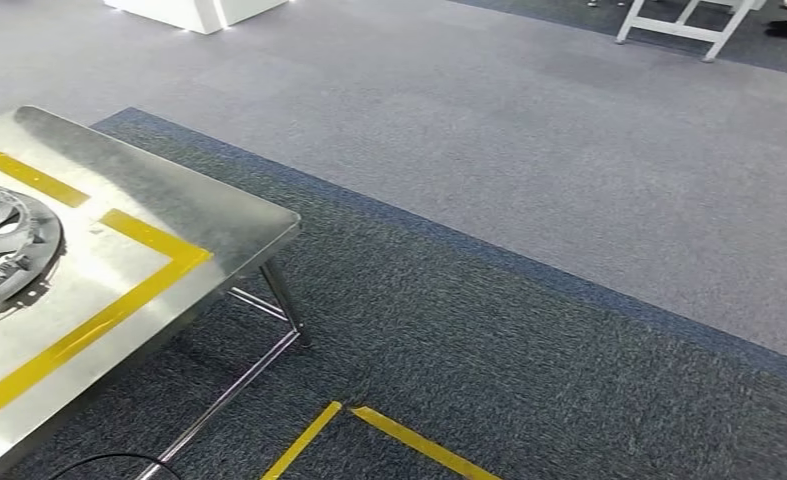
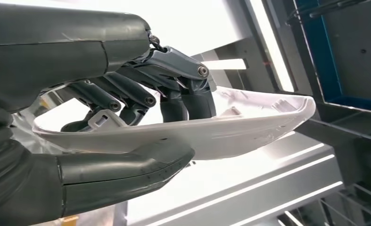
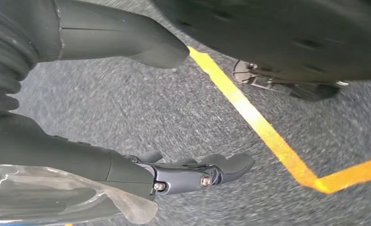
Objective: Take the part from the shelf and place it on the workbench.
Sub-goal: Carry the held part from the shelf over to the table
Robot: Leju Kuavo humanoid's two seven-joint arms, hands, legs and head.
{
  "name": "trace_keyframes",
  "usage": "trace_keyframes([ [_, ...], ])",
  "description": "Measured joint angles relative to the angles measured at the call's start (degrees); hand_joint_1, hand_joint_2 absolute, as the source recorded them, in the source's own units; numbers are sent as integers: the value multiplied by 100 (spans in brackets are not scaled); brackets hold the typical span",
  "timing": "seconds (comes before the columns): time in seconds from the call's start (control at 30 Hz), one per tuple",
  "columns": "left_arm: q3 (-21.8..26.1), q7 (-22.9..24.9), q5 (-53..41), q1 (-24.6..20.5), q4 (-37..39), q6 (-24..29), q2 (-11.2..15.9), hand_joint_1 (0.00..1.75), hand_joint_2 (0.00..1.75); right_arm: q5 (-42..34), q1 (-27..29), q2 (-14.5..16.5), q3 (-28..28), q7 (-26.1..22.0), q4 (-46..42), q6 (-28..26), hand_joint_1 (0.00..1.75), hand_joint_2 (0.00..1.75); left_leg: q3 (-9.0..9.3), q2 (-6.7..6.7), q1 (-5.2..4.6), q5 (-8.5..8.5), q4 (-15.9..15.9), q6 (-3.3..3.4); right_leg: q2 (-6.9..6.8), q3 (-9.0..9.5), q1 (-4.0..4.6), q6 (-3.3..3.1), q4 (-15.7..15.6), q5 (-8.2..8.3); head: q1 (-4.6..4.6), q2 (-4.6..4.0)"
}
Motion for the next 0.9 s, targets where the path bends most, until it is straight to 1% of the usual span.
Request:
trace_keyframes([
  [0.03, 6, 0, -6, 0, 0, 0, -9, 175, 175, -2, 9, 2, 1, -1, -1, -3, 0, 175, 7, -80, -2, -4, 2, 1, 15, -102, 0, -1, 116, 51, 1, 0],
  [0.07, 9, 0, -9, 0, 0, 0, -14, 175, 175, -4, 14, 3, 1, -5, -1, -9, 0, 175, 21, -162, -1, -10, 3, -3, 27, -89, -2, -5, -17, 222, 0, 0],
  [0.1, 11, 0, -14, -1, 0, 0, -19, 175, 175, -10, 15, 2, 1, -13, -1, -15, 0, 175, 39, -242, 3, -19, 5, -12, 61, 18, -6, -12, -342, 466, 1, 0],
  [0.13, 14, 0, -26, -2, 0, 0, -25, 175, 175, -17, 16, 2, 1, -24, -1, -23, 0, 175, 49, -318, 8, -32, 8, -29, 187, 174, -17, -21, -758, 701, 3, 0],
  [0.17, 17, 0, -48, -9, -1, 0, -33, 175, 175, -24, 17, 1, 1, -36, -1, -28, 0, 175, 50, -393, 3, -49, 26, -56, 336, 328, -35, -31, -1149, 853, 1, 0],
  [0.2, 20, 0, -82, -18, -2, 0, -43, 175, 175, -30, 17, 1, 1, -49, -1, -31, 0, 175, 34, -459, 6, -58, 39, -89, 460, 445, -45, -42, -1404, 920, -2, 0],
  [0.23, 21, 0, -123, -27, -5, 0, -56, 175, 175, -33, 17, 1, 1, -59, -1, -32, 0, 175, 4, -527, 10, -60, 49, -127, 547, 510, -49, -58, -1531, 919, -1, 0],
  [0.27, 22, 0, -161, -34, -9, -1, -70, 175, 175, -35, 16, 1, 1, -67, -1, -31, 0, 175, -22, -595, 16, -52, 53, -165, 525, 537, -43, -80, -1563, 897, -4, 0],
  [0.3, 24, 0, -192, -35, -13, -1, -83, 175, 175, -35, 15, 2, 1, -73, -1, -30, 0, 175, -41, -644, 30, -44, 50, -198, 455, 550, -42, -111, -1564, 900, -4, 0],
  [0.33, 25, 0, -215, -34, -17, -1, -94, 175, 175, -35, 15, 4, 1, -75, -1, -30, 0, 175, -65, -577, 29, -69, 88, -228, 383, 559, -46, -147, -1580, 907, -9, 0],
  [0.37, 25, 0, -230, -40, -18, -1, -103, 175, 175, -35, 17, 5, 1, -77, -1, -31, 0, 175, -121, -437, 23, -151, 213, -255, 301, 572, -51, -188, -1599, 911, -27, 0],
  [0.4, 25, 0, -239, -50, -19, -1, -109, 175, 175, -37, 22, 6, 1, -76, -1, -31, 0, 175, -229, -263, 18, -294, 453, -278, 212, 586, -55, -225, -1615, 911, -43, 0],
  [0.43, 25, 0, -245, -59, -20, 0, -114, 175, 175, -39, 32, 5, 1, -75, -1, -32, 0, 175, -393, -82, 15, -480, 803, -299, 122, 597, -43, -252, -1618, 900, -59, 0],
  [0.47, 24, 0, -244, -68, -20, 0, -121, 175, 175, -41, 44, 5, 1, -73, 0, -32, 0, 175, -588, -1, 22, -662, 1206, -317, 28, 604, -32, -271, -1617, 886, -70, 0],
  [0.5, 24, 0, -244, -70, -20, -1, -127, 175, 175, -45, 55, 5, 1, -72, 1, -32, 0, 175, -749, 27, 27, -777, 1534, -328, -66, 612, -23, -278, -1616, 872, -71, 0],
  [0.53, 24, 0, -244, -69, -20, -1, -133, 175, 175, -46, 61, 5, 1, -71, 1, -32, 0, 175, -830, 37, 30, -784, 1697, -334, -155, 625, -16, -280, -1615, 857, -71, 0],
  [0.57, 24, 0, -245, -68, -20, -2, -139, 175, 175, -49, 61, 5, 1, -71, 2, -31, 0, 175, -800, 51, 30, -674, 1632, -331, -237, 645, -12, -275, -1615, 841, -72, 0],
  [0.6, 24, 0, -246, -68, -20, -2, -143, 175, 175, -50, 57, 5, 1, -72, 2, -31, 0, 175, -661, 86, 27, -474, 1347, -318, -310, 675, -10, -267, -1615, 822, -72, 0],
  [0.63, 24, 0, -249, -68, -20, -2, -146, 175, 175, -50, 53, 5, 1, -73, 2, -30, 0, 175, -460, 185, 17, -255, 942, -293, -372, 704, -8, -251, -1615, 799, -72, 0],
  [0.67, 24, 1, -252, -72, -20, -3, -149, 175, 175, -51, 49, 5, 1, -75, 2, -30, 0, 175, -273, 338, -14, -113, 559, -261, -430, 726, 5, -222, -1611, 770, -73, 0],
  [0.7, 24, 1, -255, -78, -22, -3, -153, 175, 175, -51, 47, 5, 1, -76, 2, -31, 0, 175, -144, 465, -41, -40, 288, -224, -484, 739, 18, -191, -1607, 743, -75, 0],
  [0.73, 24, 1, -258, -81, -25, -3, -156, 175, 175, -51, 45, 5, 1, -78, 2, -31, 0, 175, -86, 553, -69, -32, 149, -189, -545, 749, 31, -158, -1607, 722, -76, 0],
  [0.77, 26, 1, -260, -81, -27, -3, -161, 175, 175, -50, 41, 5, 1, -78, 2, -31, 0, 175, -88, 557, -91, -58, 119, -162, -612, 771, 42, -132, -1611, 708, -77, 0],
  [0.8, 28, 0, -262, -76, -30, -3, -169, 175, 175, -50, 31, 5, 1, -78, 2, -31, 0, 175, -98, 483, -88, -48, 108, -129, -676, 803, 41, -107, -1620, 700, -81, 0],
  [0.83, 31, 0, -263, -68, -31, -2, -176, 175, 175, -47, 18, 4, 1, -79, 2, -30, 0, 175, -98, 417, -78, -33, 88, -98, -655, 821, 35, -78, -1610, 673, -77, 0],
  [0.87, 34, 0, -263, -66, -36, -1, -187, 175, 175, -43, 7, 3, 1, -79, 2, -31, 0, 175, -95, 352, -62, -16, 67, -66, -533, 800, 27, -52, -1531, 606, -67, 0],
  [0.9, 35, 0, -262, -69, -40, -1, -197, 175, 175, -39, -1, 2, 1, -80, 2, -31, 0, 175, -87, 288, -43, -1, 45, -35, -362, 702, 20, -28, -1323, 478, -54, 0],
])
